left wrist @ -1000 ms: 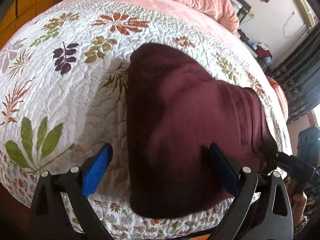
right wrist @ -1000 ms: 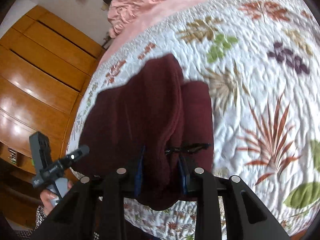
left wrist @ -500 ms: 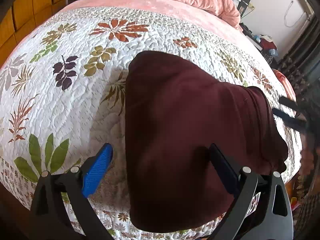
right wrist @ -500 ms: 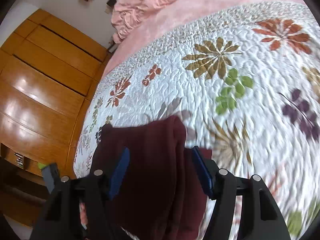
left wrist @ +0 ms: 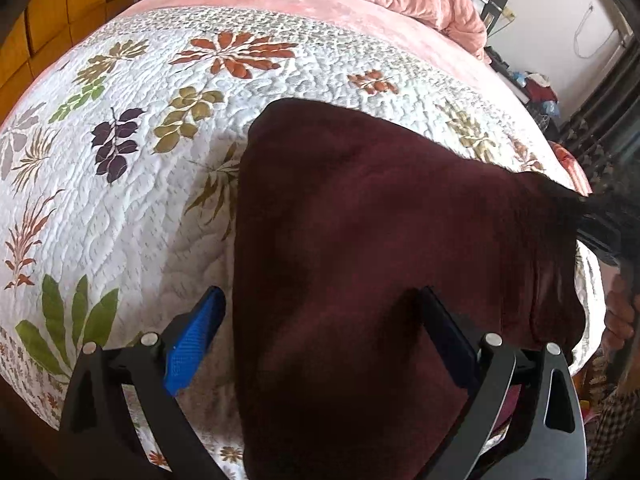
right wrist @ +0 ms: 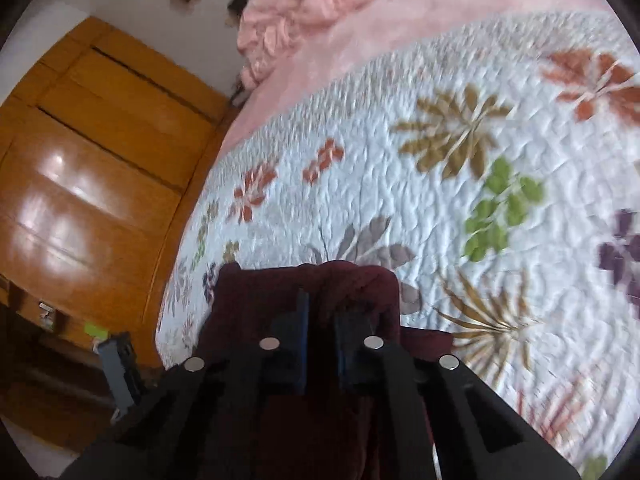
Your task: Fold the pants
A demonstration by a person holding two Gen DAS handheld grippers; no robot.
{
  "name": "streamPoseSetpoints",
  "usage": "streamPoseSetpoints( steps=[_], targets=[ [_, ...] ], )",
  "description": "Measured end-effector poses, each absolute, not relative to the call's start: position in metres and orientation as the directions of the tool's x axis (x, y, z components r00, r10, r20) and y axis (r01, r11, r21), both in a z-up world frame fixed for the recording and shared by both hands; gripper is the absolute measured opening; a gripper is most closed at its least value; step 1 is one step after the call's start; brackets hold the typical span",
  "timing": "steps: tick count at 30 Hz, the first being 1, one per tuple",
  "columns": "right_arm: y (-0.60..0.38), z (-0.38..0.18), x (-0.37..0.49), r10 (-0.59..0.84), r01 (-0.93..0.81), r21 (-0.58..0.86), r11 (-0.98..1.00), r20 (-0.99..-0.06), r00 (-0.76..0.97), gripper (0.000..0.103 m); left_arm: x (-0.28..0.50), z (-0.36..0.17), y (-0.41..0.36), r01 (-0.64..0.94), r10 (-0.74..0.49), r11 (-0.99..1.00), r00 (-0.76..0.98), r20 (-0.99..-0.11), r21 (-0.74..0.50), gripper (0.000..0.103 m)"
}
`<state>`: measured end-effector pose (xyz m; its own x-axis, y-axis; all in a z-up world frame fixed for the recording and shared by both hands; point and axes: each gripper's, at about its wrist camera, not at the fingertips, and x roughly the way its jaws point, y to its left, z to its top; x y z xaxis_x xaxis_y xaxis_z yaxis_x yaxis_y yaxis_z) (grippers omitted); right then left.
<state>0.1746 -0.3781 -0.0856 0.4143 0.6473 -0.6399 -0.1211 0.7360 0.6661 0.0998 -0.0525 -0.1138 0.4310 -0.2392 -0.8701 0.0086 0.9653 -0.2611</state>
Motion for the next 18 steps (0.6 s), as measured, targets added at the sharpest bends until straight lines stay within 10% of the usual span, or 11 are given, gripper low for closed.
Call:
streamPoseSetpoints(
  steps=[7,14,18],
  targets=[
    [-0.373,-0.109,0.18,0.458,-0.017,0.491,0.871,-0.798,0.393,0.01,0.106,-0.118,-0.071,0.047,-0.19,0.981,0.41,-0.892,-0.187,0.098],
    [-0.382,-0.112,0.166,0.498,-0.028,0.536,0.844,-0.761,0.416,0.048,0.102,-0.12,-0.057,0.012,-0.203,0.977,0.375,-0.905,-0.215,0.097],
    [-0.395,-0.084,0.121,0.513,-0.069,0.543,0.837,-0.735,0.444,0.051,0.084,-0.106,-0.05,0.043,-0.21,0.977,0.394,-0.895,-0.21,0.097]
  ],
)
